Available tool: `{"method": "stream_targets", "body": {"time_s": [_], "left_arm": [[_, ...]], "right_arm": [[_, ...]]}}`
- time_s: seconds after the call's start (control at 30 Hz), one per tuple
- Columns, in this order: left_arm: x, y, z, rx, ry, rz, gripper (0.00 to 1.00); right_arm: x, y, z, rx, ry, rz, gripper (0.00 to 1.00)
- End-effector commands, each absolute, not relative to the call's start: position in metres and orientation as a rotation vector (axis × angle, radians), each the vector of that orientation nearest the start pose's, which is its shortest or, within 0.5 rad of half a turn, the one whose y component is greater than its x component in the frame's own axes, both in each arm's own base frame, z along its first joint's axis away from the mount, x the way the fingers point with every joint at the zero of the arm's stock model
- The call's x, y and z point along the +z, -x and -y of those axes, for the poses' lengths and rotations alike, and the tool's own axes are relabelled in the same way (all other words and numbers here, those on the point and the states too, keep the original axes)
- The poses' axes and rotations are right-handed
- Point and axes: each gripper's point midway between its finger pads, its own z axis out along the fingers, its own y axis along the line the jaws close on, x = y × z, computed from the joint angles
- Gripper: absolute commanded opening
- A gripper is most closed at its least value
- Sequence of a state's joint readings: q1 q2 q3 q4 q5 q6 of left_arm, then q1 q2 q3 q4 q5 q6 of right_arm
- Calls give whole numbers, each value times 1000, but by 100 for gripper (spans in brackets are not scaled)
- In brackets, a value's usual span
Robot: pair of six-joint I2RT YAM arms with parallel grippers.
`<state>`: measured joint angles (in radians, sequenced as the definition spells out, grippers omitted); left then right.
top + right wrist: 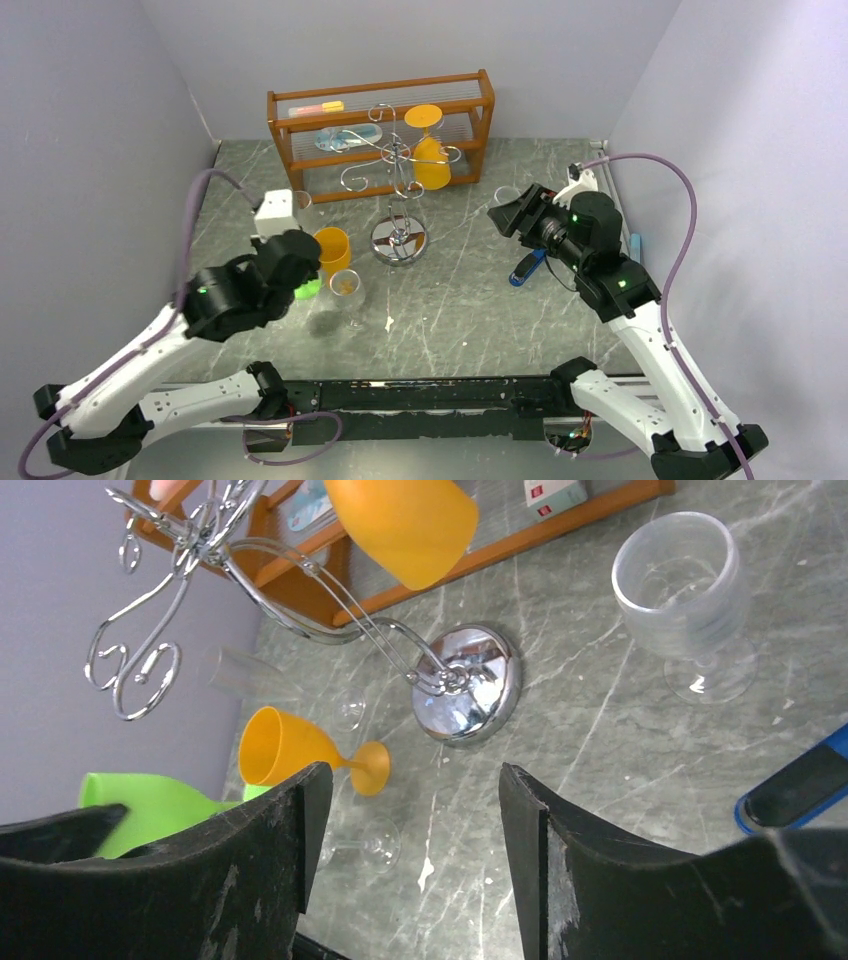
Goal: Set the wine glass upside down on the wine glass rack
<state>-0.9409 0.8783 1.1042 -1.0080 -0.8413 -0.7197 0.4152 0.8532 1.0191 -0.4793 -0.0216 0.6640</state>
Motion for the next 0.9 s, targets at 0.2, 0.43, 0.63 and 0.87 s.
{"method": "stream_targets", "body": {"time_s": [0.2, 0.43, 0.63, 0.87], "left_arm": [[389, -189, 85, -217, -10, -1914, 5], [426, -177, 130, -517, -169, -1820, 5], [440, -161, 199, -900, -305, -1695, 5], [423, -166, 246, -1071, -336, -1649, 5]], "right_arm": [[297, -261, -173, 911, -177, -1928, 68], [296, -254, -185, 1099, -277, -1876, 70], [301, -237, -188, 1353, -527, -1801, 69], [303, -228, -165, 1332, -728, -1752, 70]]}}
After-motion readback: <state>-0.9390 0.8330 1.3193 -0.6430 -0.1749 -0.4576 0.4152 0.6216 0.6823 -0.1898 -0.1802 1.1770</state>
